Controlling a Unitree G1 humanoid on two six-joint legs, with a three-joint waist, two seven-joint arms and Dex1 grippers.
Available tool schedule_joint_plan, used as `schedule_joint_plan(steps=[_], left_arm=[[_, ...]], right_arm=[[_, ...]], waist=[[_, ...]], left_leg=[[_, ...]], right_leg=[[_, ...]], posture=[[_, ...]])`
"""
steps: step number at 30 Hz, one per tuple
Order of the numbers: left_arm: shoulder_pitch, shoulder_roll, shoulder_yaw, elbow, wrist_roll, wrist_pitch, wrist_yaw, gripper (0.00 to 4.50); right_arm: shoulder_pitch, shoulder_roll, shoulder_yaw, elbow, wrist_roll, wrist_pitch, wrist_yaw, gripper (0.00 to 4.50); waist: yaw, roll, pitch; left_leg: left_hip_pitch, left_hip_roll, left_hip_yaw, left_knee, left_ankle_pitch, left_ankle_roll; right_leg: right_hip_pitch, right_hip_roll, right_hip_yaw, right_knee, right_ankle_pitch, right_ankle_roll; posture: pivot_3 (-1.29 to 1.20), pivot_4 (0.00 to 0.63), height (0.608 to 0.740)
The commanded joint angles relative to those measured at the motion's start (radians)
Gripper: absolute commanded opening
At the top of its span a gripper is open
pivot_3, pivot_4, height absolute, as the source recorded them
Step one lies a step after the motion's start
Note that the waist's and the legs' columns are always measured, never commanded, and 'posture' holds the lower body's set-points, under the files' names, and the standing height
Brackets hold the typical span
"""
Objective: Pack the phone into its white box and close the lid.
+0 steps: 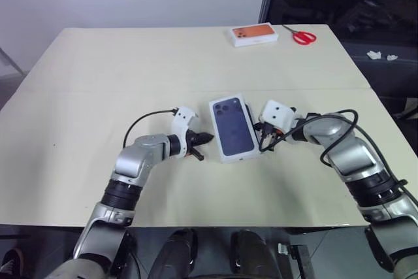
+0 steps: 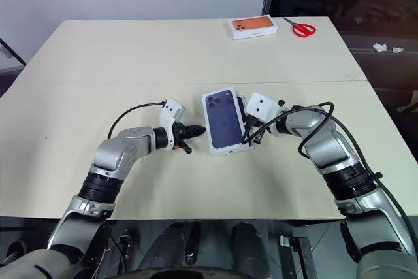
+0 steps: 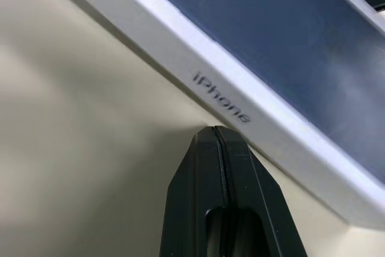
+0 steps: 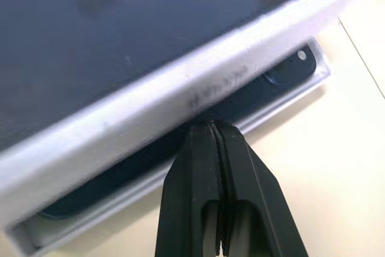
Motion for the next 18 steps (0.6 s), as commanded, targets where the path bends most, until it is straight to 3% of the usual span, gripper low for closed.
schedule_joint_plan(steps=[1,18], left_arm=[[-0.032,0.002,0.023,-0.062,-0.021,0.015,0.007,0.0],[-0.104,-0.094,0.032,0.087,0.009,-0.104,0.081,0.0]], right_arm=[[-0.044,0.007,-0.034,0.011,-0.008,-0.021,-0.013,0.05],[-0.079,-0.003,-0.047,0.065,-0.024,-0.025,-0.024,0.05]], waist=[[0.0,0.0,0.0],[0.0,0.0,0.0]], left_leg=[[0.0,0.0,0.0,0.0,0.0,0.0],[0.0,0.0,0.0,0.0,0.001,-0.002]], right_leg=[[0.0,0.0,0.0,0.0,0.0,0.0],[0.0,0.0,0.0,0.0,0.0,0.0]], posture=[[0.0,0.15,0.74],[0.0,0.15,0.74]])
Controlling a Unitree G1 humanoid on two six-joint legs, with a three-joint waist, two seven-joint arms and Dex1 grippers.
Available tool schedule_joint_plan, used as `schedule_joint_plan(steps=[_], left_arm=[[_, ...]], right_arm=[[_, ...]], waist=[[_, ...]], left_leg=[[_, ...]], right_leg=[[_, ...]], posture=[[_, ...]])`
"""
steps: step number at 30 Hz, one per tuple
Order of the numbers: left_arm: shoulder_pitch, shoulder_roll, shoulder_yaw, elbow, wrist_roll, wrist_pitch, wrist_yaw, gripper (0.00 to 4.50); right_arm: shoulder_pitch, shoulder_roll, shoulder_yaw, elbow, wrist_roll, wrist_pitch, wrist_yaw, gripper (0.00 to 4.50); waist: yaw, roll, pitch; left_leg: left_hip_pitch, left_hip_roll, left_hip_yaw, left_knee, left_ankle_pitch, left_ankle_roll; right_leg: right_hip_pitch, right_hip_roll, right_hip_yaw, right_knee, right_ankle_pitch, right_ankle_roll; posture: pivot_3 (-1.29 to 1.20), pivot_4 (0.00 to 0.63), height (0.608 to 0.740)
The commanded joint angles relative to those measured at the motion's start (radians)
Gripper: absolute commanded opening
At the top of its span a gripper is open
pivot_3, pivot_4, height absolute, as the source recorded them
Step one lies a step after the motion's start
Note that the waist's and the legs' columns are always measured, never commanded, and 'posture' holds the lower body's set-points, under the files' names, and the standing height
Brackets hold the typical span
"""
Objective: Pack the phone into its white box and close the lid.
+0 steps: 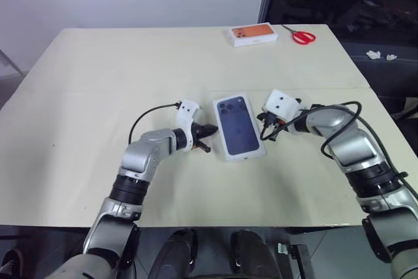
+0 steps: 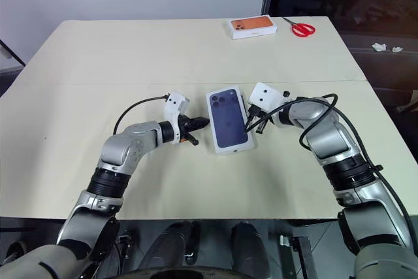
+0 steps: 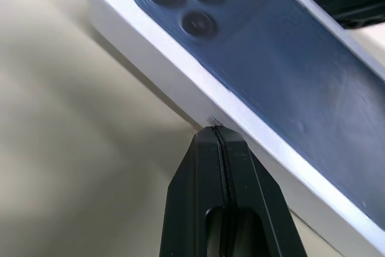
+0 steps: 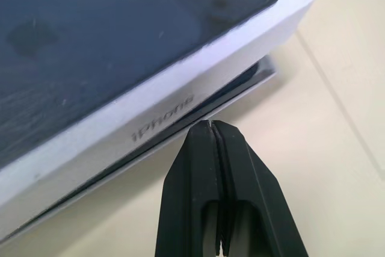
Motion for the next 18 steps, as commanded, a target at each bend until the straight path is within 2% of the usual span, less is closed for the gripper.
schedule_joint_plan(steps=[1,18], left_arm=[[-0.043,-0.018,0.003,0.021,0.015,-0.045,0.002,0.0],[-0.058,-0.044,0.007,0.062,0.051,-0.101,0.003,0.0]], right_arm=[[-0.016,-0.01,-0.024,0.006,-0.017,-0.015,-0.006,0.05],[-0.04,0.036,-0.014,0.063,-0.07,-0.03,-0.055,0.05]], waist=[[0.001,0.0,0.0],[-0.001,0.0,0.0]], left_leg=[[0.0,0.0,0.0,0.0,0.0,-0.001],[0.0,0.0,0.0,0.0,0.001,-0.002]], right_leg=[[0.0,0.0,0.0,0.0,0.0,0.0],[0.0,0.0,0.0,0.0,0.0,0.0]], posture=[[0.0,0.15,0.74],[0.0,0.15,0.74]])
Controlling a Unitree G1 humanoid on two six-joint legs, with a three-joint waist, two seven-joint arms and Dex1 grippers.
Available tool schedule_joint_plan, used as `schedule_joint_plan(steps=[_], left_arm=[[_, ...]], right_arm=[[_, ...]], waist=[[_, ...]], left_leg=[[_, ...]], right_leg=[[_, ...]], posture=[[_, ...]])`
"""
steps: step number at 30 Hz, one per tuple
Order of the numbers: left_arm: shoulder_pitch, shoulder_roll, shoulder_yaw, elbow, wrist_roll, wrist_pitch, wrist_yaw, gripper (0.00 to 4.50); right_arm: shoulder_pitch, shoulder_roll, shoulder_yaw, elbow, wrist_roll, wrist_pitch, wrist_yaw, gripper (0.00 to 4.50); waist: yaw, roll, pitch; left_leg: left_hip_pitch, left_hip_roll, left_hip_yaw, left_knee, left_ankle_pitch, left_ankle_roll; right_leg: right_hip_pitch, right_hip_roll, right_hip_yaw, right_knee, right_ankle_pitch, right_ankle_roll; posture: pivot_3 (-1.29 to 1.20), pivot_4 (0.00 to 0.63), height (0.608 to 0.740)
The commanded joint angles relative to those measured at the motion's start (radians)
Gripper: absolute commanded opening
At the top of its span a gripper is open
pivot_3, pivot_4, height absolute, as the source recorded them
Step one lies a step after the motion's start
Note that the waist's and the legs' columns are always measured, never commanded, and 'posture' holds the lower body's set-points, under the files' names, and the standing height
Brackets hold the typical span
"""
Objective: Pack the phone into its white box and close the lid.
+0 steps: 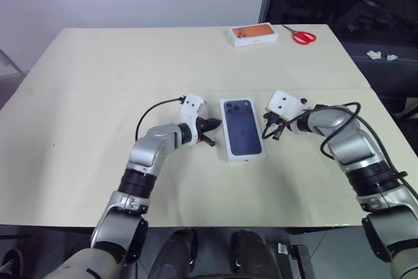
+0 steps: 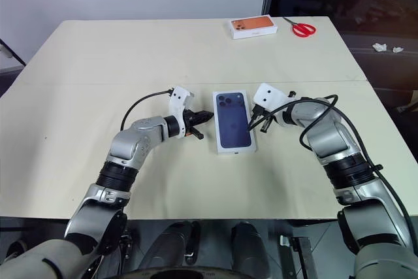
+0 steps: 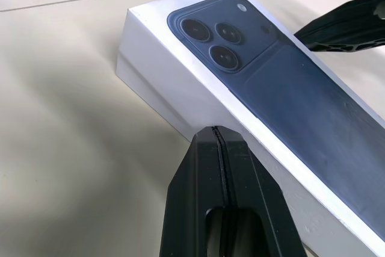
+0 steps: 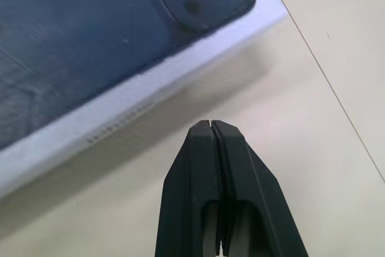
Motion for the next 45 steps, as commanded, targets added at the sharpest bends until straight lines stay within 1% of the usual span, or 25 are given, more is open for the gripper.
schedule_joint_plan(steps=[1,5,8,13,16,21,25,31,40,45], left_arm=[[-0.017,-0.001,0.01,-0.021,0.002,-0.025,0.003,0.0],[-0.009,0.003,0.026,-0.039,0.002,-0.032,0.019,0.0],[-0.003,0.003,0.033,-0.058,-0.009,-0.016,0.024,0.0],[0.007,-0.017,0.014,-0.059,-0.003,-0.019,0.031,0.0],[0.008,-0.022,0.007,-0.059,0.0,-0.017,0.031,0.0],[0.014,-0.018,0.002,-0.058,0.004,-0.015,0.032,0.0],[0.003,-0.026,0.003,-0.035,0.01,-0.027,0.036,0.0],[-0.025,-0.042,0.012,0.005,0.018,-0.052,0.044,0.0],[-0.053,-0.048,0.022,0.051,0.031,-0.079,0.045,0.0],[-0.048,-0.048,0.013,0.068,0.047,-0.078,0.041,0.0]], right_arm=[[-0.043,0.03,-0.016,-0.008,-0.011,-0.013,-0.024,0.05],[-0.05,0.037,-0.02,-0.007,-0.015,-0.015,-0.021,0.05],[-0.045,0.015,-0.024,-0.005,-0.008,-0.012,0.006,0.05],[-0.034,0.02,-0.015,-0.035,0.003,0.008,0.038,0.05],[-0.023,0.011,-0.001,-0.045,-0.017,0.003,0.043,0.05],[-0.017,0.021,-0.016,-0.081,0.014,0.053,0.068,0.05],[-0.031,0.038,-0.029,-0.099,0.041,0.096,0.075,0.05],[-0.058,0.037,-0.018,-0.108,0.037,0.106,0.076,0.05],[-0.09,0.066,0.0,-0.068,0.022,0.094,0.059,0.05],[-0.074,0.062,0.024,-0.038,-0.015,0.068,0.047,0.05]], waist=[[-0.001,0.0,0.0],[0.0,0.0,0.0],[0.002,0.0,0.0],[0.001,0.0,0.0],[0.0,0.0,0.0],[0.0,0.0,0.0],[0.0,0.0,0.0],[0.0,0.0,0.0],[-0.003,0.0,0.0],[-0.003,0.0,0.0]], left_leg=[[0.0,0.0,0.0,0.0,0.0,0.0],[0.0,0.0,0.0,0.0,0.0,-0.001],[0.0,0.0,0.0,0.0,0.001,-0.001],[0.0,0.0,0.0,0.001,0.001,-0.001],[0.0,0.0,0.0,0.0,0.001,-0.001],[0.0,0.0,0.0,0.001,0.001,-0.001],[0.0,0.0,0.0,0.0,0.001,-0.001],[0.0,0.0,0.0,0.0,0.001,-0.001],[0.0,0.0,0.0,0.0,0.001,-0.001],[0.0,0.0,0.0,0.0,0.001,-0.001]], right_leg=[[0.0,0.0,0.0,0.0,0.0,0.0],[0.0,0.0,0.0,0.0,0.0,0.0],[0.0,0.0,0.0,0.0,0.0,0.0],[0.0,0.0,0.0,0.0,0.0,0.0],[0.0,0.0,0.0,0.0,0.0,0.0],[0.0,0.0,0.0,0.001,0.0,0.0],[0.0,0.0,0.0,0.001,0.0,0.0],[0.0,0.0,0.0,0.001,0.0,0.0],[0.0,0.0,0.0,0.001,0.0,0.0],[0.0,0.0,0.0,0.001,0.0,0.0]], posture=[[0.0,0.15,0.74],[0.0,0.15,0.74],[0.0,0.15,0.74],[0.0,0.15,0.74],[0.0,0.15,0.74],[0.0,0.15,0.74],[0.0,0.15,0.74],[0.0,0.15,0.74],[0.0,0.15,0.74],[0.0,0.15,0.74]])
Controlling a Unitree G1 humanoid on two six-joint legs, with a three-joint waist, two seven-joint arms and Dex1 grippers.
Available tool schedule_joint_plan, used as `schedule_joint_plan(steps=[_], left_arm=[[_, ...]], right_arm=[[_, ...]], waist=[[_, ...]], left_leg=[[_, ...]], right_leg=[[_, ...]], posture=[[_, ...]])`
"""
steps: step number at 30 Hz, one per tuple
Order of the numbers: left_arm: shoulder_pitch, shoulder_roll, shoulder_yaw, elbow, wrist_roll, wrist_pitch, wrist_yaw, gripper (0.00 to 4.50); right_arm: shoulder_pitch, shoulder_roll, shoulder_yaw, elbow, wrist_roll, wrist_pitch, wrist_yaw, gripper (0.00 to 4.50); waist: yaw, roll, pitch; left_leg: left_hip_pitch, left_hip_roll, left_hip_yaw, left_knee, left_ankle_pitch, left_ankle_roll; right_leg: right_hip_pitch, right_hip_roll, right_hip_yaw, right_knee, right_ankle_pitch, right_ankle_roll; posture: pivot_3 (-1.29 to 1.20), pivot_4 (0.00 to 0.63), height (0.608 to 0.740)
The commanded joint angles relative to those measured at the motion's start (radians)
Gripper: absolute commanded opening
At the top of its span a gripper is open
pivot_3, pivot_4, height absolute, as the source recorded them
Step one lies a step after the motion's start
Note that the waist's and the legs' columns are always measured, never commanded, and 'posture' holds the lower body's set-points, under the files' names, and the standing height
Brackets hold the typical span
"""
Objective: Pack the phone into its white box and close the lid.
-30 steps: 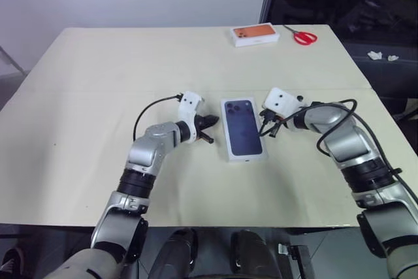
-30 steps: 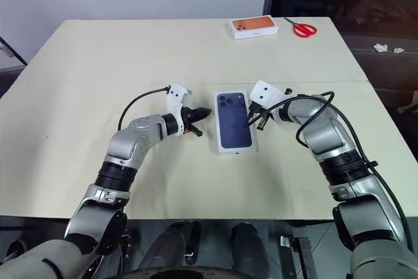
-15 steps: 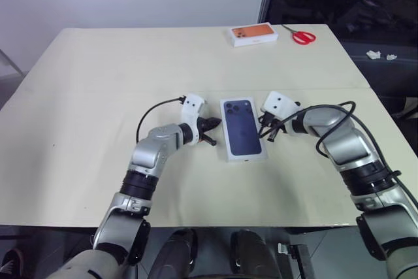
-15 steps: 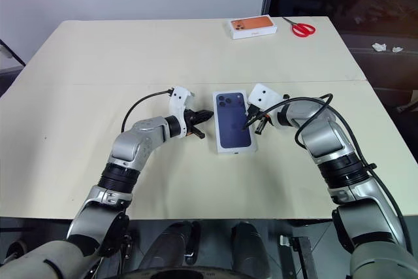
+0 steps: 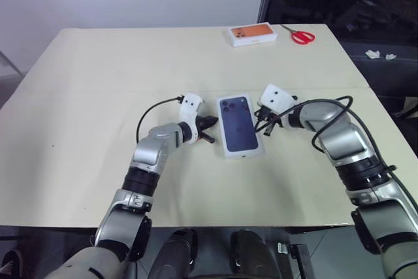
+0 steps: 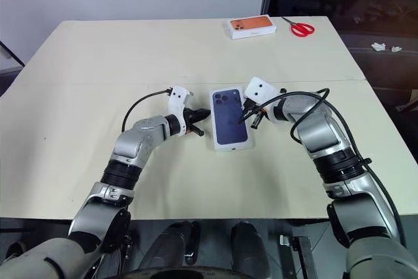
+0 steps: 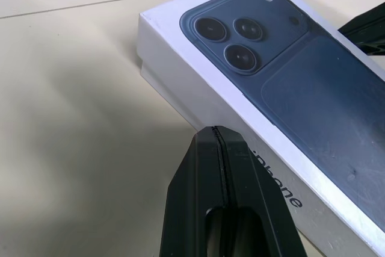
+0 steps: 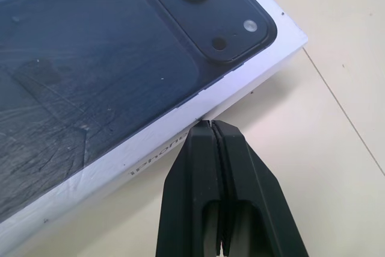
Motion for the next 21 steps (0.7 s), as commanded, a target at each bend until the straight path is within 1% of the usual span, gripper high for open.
schedule_joint_plan(steps=[1,3,6,10,14,16,18,21], left_arm=[[-0.024,-0.012,-0.005,-0.009,0.001,-0.017,-0.006,0.0],[-0.022,-0.011,-0.007,-0.006,0.006,-0.022,-0.004,0.0],[-0.014,-0.002,0.001,-0.024,0.009,-0.03,0.001,0.0],[-0.025,0.01,0.049,-0.079,-0.022,-0.017,0.013,0.0],[-0.096,-0.011,0.111,-0.098,-0.076,-0.006,0.034,0.0],[-0.143,-0.034,0.121,-0.064,-0.078,-0.034,0.044,0.0],[-0.17,-0.048,0.106,-0.012,-0.055,-0.063,0.039,0.0],[-0.168,-0.047,0.03,0.075,0.023,-0.121,0.022,0.0]], right_arm=[[-0.011,0.005,0.017,-0.003,-0.021,-0.033,-0.006,0.05],[-0.002,-0.004,0.03,0.0,-0.041,-0.05,-0.007,0.05],[-0.006,-0.013,0.008,0.001,-0.037,-0.053,-0.005,0.05],[-0.047,-0.004,-0.086,0.013,0.028,-0.021,-0.012,0.05],[-0.118,0.039,-0.18,0.034,0.111,0.005,-0.044,0.05],[-0.131,0.062,-0.167,0.039,0.11,-0.003,-0.055,0.05],[-0.127,0.082,-0.138,0.041,0.096,-0.016,-0.061,0.05],[-0.102,0.113,-0.104,0.054,0.082,-0.031,-0.076,0.05]], waist=[[0.0,0.0,0.0],[0.0,0.0,0.0],[0.0,0.0,0.0],[0.001,0.0,0.0],[0.0,0.0,0.0],[0.0,0.0,0.0],[0.003,-0.001,0.0],[0.003,-0.001,-0.001]], left_leg=[[0.0,0.0,0.0,0.0,0.0,0.0],[0.0,0.0,0.0,0.0,0.0,0.0],[0.0,0.0,0.0,0.0,0.0,0.0],[0.0,0.0,0.0,0.0,0.0,0.0],[0.0,0.0,0.0,0.0,0.0,0.0],[0.0,0.0,0.0,0.0,0.0,0.0],[0.0,0.0,0.0,0.0,0.0,0.0],[0.0,-0.001,0.001,0.0,0.0,0.0]], right_leg=[[0.0,0.0,0.0,0.0,0.0,0.0],[0.0,0.0,0.0,0.0,0.0,0.0],[0.0,0.0,0.0,0.0,0.0,0.0],[0.0,0.0,0.0,0.0,0.0,0.0],[0.0,0.0,0.0,0.0,0.0,0.0],[0.0,0.0,0.0,0.0,0.0,0.0],[0.0,0.0,0.0,0.0,0.0,0.0],[0.001,0.0,0.0,0.0,0.0,0.0]], posture=[[0.0,0.15,0.74],[0.0,0.15,0.74],[0.0,0.15,0.74],[0.0,0.15,0.74],[0.0,0.15,0.74],[0.0,0.15,0.74],[0.0,0.15,0.74],[0.0,0.15,0.74]])
